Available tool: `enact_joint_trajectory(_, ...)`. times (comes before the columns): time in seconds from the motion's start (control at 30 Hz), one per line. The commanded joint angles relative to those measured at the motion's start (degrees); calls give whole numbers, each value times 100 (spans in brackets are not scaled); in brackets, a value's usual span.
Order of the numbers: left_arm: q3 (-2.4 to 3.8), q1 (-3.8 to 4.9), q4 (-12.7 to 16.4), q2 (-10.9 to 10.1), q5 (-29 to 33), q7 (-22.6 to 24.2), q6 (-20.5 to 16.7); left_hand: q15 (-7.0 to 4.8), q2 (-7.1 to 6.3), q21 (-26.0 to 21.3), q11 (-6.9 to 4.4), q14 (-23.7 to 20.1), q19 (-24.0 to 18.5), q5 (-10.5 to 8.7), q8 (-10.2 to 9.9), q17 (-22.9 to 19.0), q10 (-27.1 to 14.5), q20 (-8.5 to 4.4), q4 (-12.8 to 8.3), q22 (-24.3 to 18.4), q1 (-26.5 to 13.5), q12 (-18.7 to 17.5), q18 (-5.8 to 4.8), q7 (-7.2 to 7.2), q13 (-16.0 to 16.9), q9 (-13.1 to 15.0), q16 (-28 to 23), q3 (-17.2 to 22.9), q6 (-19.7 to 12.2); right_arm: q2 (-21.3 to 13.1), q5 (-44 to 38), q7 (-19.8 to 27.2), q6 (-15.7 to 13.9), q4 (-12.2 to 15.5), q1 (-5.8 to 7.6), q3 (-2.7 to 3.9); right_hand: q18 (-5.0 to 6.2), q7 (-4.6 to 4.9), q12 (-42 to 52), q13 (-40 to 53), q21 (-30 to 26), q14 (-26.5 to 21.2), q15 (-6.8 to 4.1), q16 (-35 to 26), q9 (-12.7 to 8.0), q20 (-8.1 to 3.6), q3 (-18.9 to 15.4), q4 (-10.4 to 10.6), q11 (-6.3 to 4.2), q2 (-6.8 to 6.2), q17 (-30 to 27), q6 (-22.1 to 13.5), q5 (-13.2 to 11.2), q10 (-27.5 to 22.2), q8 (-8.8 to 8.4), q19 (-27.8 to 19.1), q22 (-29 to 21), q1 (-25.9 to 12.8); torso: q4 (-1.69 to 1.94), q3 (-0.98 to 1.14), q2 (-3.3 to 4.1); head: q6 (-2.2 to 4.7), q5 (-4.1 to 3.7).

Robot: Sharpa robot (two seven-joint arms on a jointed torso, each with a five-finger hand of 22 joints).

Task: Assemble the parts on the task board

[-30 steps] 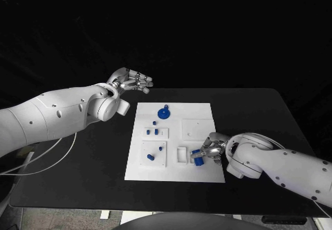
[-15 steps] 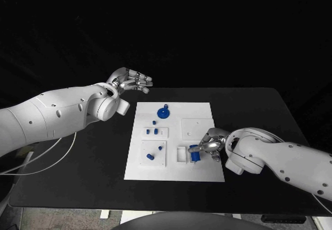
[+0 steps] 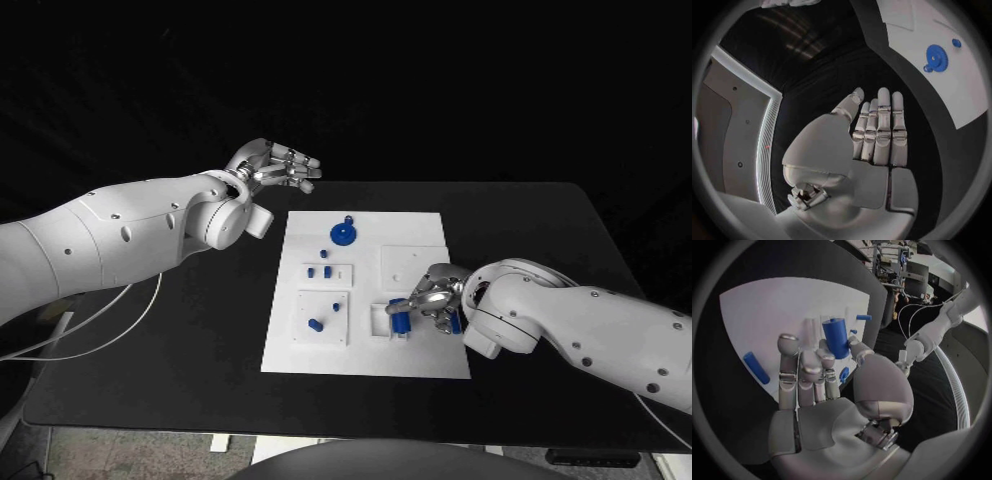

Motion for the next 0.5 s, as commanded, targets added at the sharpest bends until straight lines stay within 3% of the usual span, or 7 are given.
enact_joint_trajectory(0.03,4,5,17,12,36,21,85,38,-38,12,-8,-8,38,-15,-13,7,-32,-6,46,-22,-24,-8,-61,-13,-6,-4,17,4,-44,92,-192,-82,189,-83,7,-58,-41,-31,19,9,37,20,-1,22,3,-18,-66,-25,13,72,9,80,-8,30,12,257,244,-18,-2,3,-1,-3,9)
enact_joint_trajectory(0.27,4,6,19,13,36,17,96,38,-38,12,-8,-8,38,-15,-13,7,-32,-6,46,-22,-24,-8,-61,-13,-6,-4,17,4,-44,276,-204,-84,250,-234,27,-205,-41,-30,5,8,28,21,-2,16,-4,-20,-60,-13,14,45,10,81,-8,28,11,255,253,-28,3,5,9,-13,34)
enact_joint_trajectory(0.5,4,6,18,13,36,17,101,40,-49,12,-7,-11,42,-15,-13,5,-35,-4,65,-61,-22,-8,-62,-13,-6,-4,15,7,-48,398,-180,-72,222,-302,31,-251,-38,-27,-3,6,30,20,0,7,-4,-18,-70,1,16,46,6,79,-7,26,11,256,259,-38,5,4,3,-26,57)
